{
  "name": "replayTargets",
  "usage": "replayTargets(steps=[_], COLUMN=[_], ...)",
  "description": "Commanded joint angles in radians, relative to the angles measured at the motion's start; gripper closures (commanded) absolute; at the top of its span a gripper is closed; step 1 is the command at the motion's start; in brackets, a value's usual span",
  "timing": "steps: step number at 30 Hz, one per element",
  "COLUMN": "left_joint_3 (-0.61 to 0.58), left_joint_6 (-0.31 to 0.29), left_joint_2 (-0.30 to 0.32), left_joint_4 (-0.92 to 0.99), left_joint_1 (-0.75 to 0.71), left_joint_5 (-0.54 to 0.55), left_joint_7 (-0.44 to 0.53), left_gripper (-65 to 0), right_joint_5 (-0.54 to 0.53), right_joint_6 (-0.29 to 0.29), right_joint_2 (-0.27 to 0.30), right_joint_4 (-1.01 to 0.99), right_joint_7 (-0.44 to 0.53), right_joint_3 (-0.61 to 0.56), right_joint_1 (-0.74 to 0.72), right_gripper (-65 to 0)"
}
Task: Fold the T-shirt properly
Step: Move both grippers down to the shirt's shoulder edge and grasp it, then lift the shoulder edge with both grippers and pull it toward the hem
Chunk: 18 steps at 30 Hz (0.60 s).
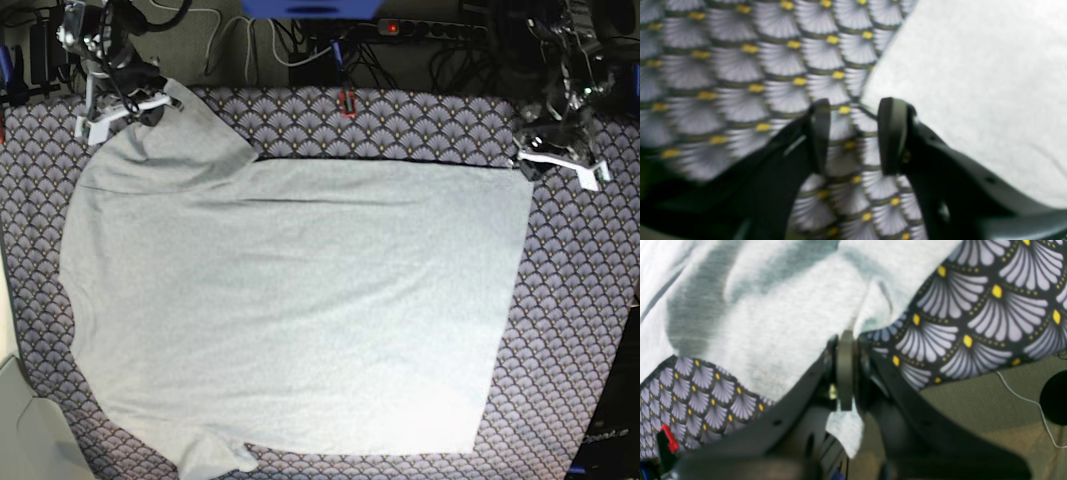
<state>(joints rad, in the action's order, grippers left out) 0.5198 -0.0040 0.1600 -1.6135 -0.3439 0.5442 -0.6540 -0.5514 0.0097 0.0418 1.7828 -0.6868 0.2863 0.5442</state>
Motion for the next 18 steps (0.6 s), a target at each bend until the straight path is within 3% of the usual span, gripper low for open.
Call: replayTargets(steps=[1, 6, 18], left_joint_3=[-0.002, -0.026, -0.057], left_joint_6=[0.000, 0.000, -0.001], left_joint_2=[0.013, 0.013, 0.011], left_joint_4=[-0.003, 0.080, 0.114], left_joint_1=[0.003, 0.033, 0.055], left_joint_5=[0.001, 0.001, 0.001], left_joint_7=[0.041, 0.099, 0.101], left_gripper=[-24.2, -24.2, -24.2], right_joint_5=[0.011, 0.011, 0.011], right_joint_6=[-0.003, -0.003, -0.003], right_joint_2=[0.008, 0.008, 0.010], right_joint_4=[-0.013, -0.013, -0.013], right_joint_7=[-0.078, -0.078, -0.078], right_joint_3=[-0.008, -0.008, -0.009], right_joint_1=[0.017, 0.017, 0.012], right_gripper=[0.0, 0.0, 0.0])
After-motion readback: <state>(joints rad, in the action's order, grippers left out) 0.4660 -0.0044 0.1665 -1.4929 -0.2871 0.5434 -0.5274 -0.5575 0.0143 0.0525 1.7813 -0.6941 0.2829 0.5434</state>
